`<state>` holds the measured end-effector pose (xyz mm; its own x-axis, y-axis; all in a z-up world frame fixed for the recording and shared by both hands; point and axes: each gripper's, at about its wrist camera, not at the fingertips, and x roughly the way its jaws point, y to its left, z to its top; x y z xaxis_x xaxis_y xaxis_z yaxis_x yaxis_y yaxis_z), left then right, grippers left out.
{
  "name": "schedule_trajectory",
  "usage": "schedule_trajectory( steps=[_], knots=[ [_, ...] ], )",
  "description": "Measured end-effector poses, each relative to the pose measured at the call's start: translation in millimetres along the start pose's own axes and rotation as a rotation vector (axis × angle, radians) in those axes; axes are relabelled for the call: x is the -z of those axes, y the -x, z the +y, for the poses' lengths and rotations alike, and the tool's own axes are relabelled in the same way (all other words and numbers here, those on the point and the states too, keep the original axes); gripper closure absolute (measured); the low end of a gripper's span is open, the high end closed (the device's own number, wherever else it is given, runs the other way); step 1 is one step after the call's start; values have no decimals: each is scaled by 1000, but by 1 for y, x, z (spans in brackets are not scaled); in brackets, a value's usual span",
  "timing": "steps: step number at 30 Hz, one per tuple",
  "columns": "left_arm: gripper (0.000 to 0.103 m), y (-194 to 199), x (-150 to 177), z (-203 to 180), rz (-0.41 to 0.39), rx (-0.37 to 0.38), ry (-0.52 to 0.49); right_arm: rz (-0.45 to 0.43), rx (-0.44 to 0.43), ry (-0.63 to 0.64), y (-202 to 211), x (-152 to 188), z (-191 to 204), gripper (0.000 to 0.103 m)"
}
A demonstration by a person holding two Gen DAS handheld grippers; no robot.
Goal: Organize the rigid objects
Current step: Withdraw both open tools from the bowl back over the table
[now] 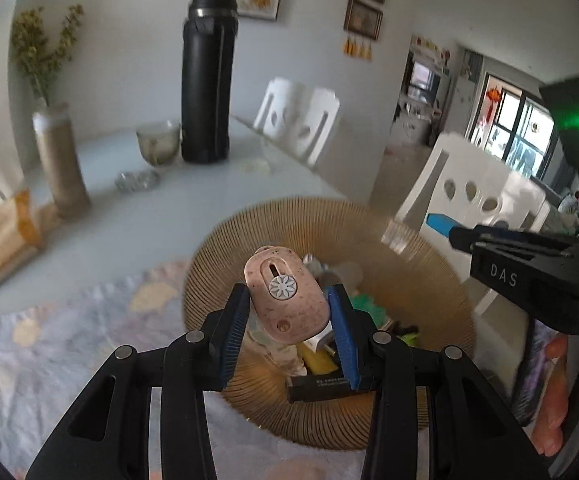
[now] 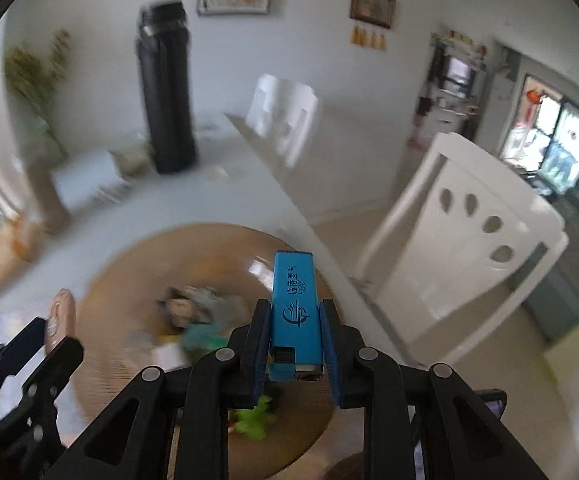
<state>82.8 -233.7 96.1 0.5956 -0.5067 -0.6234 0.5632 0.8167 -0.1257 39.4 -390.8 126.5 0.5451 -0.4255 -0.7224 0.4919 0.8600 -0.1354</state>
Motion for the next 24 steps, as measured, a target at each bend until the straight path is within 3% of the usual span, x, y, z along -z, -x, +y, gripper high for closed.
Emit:
schedule_trajectory(
  steps=[6,8,10,16,19,20,22,24],
  knots=[
    [64,-23,9,-2,66,26,2,48,59,36,-20,4,-2,80],
    [43,-19,8,-3,82,21,6,66,78,49,-24,3,-1,79],
    [37,-3,7,-1,47,15,4,66,73,38,-19,2,-4,72],
    [36,61,13,18,-28,-33,30,-24,-37,-3,35,7,-9,70],
    [36,97,29,32,-65,-92,69,-71,-182,7,71,21,1,67],
    [35,110,36,37,-71,-115,85,-77,-240,20,83,28,8,64],
    [35,134,50,51,-87,-155,126,-93,-349,56,106,42,25,41],
    [35,161,65,65,-108,-203,165,-111,-429,116,129,58,48,41]
  ],
)
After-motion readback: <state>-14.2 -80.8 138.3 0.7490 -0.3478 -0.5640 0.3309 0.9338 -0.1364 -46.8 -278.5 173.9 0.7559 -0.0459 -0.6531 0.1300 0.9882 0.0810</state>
